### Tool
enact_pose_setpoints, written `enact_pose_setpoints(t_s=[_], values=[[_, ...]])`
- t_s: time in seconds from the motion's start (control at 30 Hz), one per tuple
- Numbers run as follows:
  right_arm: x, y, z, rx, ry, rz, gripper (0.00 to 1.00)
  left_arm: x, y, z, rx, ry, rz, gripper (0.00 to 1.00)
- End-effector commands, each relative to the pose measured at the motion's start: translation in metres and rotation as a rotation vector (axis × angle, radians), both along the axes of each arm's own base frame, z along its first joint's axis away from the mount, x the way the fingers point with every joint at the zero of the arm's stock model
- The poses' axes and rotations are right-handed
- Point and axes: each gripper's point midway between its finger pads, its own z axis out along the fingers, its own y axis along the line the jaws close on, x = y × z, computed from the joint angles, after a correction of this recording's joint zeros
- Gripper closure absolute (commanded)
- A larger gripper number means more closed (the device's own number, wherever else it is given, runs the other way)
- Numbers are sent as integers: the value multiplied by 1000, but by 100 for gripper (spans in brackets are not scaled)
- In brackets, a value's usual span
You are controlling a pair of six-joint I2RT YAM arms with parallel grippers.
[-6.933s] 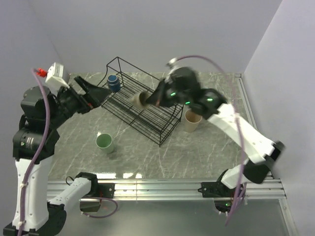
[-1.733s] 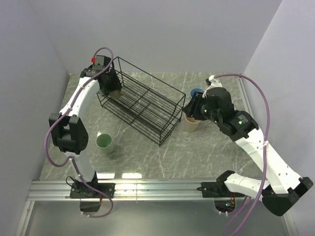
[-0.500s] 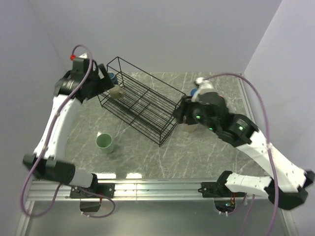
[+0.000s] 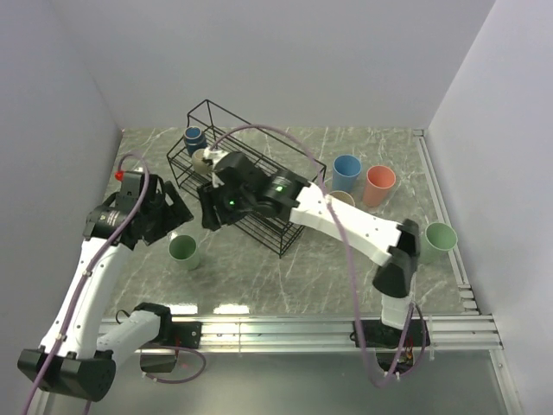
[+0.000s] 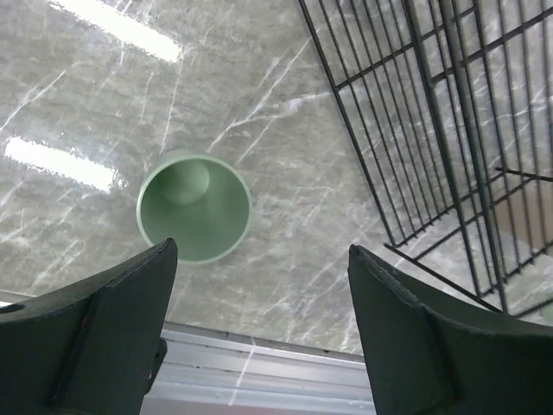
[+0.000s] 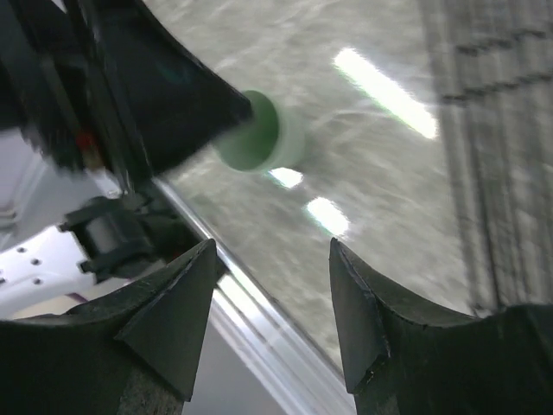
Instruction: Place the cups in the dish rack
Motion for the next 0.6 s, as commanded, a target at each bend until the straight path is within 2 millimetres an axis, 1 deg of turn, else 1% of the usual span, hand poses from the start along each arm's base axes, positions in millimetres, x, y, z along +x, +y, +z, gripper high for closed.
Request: enact_pose_setpoints(t_s=[0.0,0.03,0.07,0.1,0.13,0.17,0.2,0.23,0.3,0.33,0.37,0.4,0.43,0.47,0.5,0.57], values=[[-24,31,-2,44,95,124,39,-2,2,36,-42,-100,48,15],[-24,39,-14,41,121,129,39,-6,4,41,-36,-106,52,15],[-27,44,-21,41,146,142,39,-8,7,49,-30,-123,64,14],[-28,47,-26,42,161,145,39,-10,14,61,-10,-154,87,14],[-27,52,-38,32,181,144,39,-13,18,65,-1,-162,103,15],[-25,55,-42,29,188,138,39,-20,22,66,11,-150,117,15],[-26,57,-46,24,198,140,39,-24,25,73,14,-172,128,16],[-26,61,-56,15,218,137,39,-28,29,75,23,-177,146,15],[-28,67,-63,16,238,145,39,-37,30,77,14,-189,154,16],[-30,72,-71,10,245,149,39,-39,30,77,8,-192,155,16],[-30,76,-72,14,244,152,39,-41,29,75,-3,-187,156,16],[-32,79,-81,0,251,151,39,-45,27,75,-18,-192,146,16],[-30,81,-86,-9,251,142,39,-45,26,74,-22,-189,146,17],[-28,84,-86,-7,246,134,39,-47,25,73,-29,-185,145,17],[-24,85,-94,-22,244,114,39,-49,25,73,-32,-184,142,17],[-20,89,-98,-15,255,90,39,-52,24,73,-35,-180,137,17]])
